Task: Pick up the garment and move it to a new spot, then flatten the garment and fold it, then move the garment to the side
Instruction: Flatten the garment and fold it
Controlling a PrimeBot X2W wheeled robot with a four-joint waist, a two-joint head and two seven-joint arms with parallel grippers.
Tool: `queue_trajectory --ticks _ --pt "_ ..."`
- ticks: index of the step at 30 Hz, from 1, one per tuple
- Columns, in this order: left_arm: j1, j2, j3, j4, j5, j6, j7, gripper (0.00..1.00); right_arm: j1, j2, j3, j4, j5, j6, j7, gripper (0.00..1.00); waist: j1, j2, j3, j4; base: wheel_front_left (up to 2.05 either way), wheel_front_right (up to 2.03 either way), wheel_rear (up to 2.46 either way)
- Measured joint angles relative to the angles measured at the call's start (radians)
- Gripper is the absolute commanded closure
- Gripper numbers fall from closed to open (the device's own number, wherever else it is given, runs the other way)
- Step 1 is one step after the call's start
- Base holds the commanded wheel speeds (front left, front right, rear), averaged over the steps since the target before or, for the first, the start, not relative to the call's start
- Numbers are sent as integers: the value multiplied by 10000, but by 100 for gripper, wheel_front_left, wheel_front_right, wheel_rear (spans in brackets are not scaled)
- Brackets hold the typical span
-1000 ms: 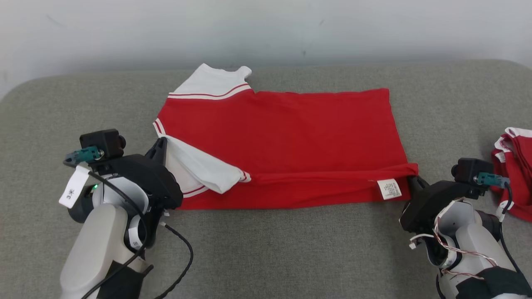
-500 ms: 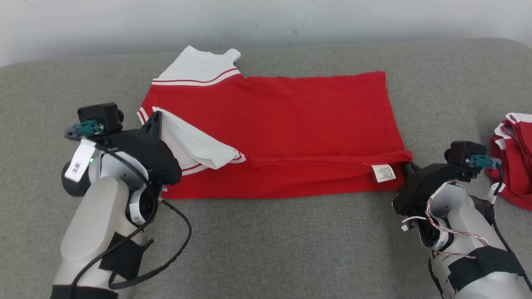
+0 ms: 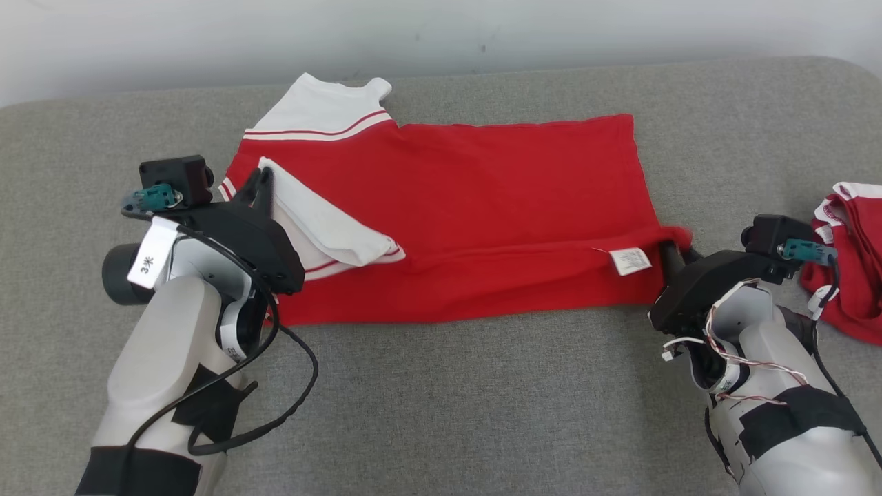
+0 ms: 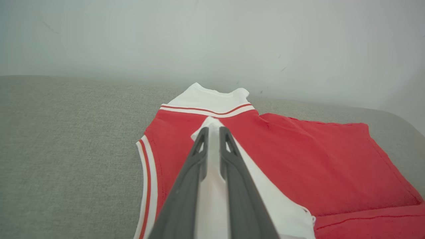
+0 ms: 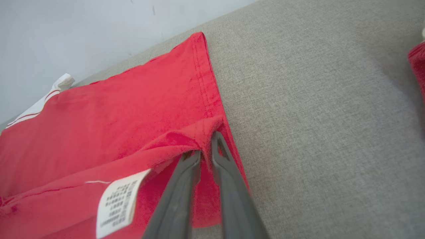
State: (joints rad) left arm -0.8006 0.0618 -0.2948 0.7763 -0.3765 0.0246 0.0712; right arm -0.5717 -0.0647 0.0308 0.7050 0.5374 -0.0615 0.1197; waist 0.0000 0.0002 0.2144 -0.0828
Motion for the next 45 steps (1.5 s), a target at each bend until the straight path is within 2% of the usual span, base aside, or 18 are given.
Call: queue_trajectory --ticks 13,22,33,45 --pt "36 228 -207 734 491 -261 -1664 0 216 -13 -132 418 167 351 -880 0 -2 0 -555 167 0 0 0" --pt "1333 343 -523 792 681 -353 -2623 0 1119 -376 -184 334 -65 382 -1546 0 -2 -2 -1158 344 0 0 0" --pt "2891 719 -932 880 1053 -430 -2832 0 2249 -324 142 148 -360 380 -1827 0 -3 -3 -1852 486 0 0 0" --pt "3034 752 -1058 959 1126 -430 -2874 0 2317 -320 198 54 -477 263 -1827 0 -1 -2 -1347 374 0 0 0"
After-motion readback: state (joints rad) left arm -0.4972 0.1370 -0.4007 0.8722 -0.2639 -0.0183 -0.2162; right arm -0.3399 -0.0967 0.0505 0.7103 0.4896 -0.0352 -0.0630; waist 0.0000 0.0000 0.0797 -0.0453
